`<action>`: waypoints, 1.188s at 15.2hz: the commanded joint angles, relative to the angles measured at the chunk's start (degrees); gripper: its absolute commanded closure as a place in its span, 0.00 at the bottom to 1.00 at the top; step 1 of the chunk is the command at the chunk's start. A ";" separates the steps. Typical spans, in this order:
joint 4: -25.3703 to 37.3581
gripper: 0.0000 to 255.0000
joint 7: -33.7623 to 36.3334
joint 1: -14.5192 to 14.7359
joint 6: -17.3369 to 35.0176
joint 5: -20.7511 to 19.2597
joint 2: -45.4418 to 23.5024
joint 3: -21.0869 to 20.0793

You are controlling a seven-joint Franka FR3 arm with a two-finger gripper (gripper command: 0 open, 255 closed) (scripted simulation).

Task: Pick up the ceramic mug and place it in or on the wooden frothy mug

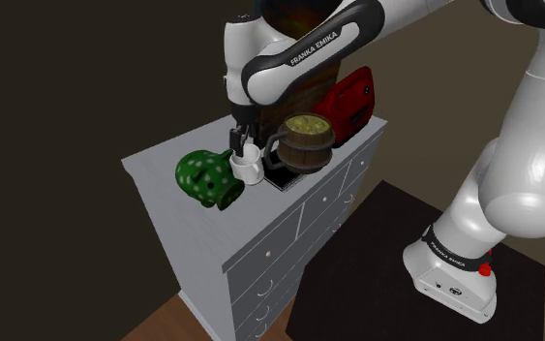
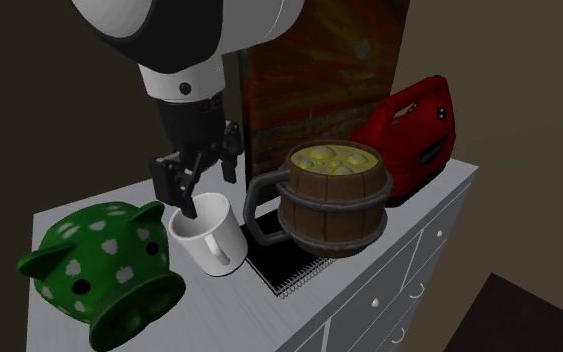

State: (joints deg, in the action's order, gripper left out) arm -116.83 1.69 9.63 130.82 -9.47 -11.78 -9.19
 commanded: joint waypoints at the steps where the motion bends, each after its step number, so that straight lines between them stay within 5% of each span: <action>1: -0.57 0.00 0.11 0.04 -0.91 -0.18 -1.13 0.10; 6: -0.57 0.00 0.09 0.14 -0.91 -0.15 -1.13 0.20; 7: -1.40 1.00 0.20 0.14 -0.27 -0.21 -0.94 0.20; 18: -0.06 1.00 -0.22 0.09 -2.24 0.18 -0.27 0.11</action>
State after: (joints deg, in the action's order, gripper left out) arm -117.12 1.67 9.78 129.24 -9.47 -12.49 -9.05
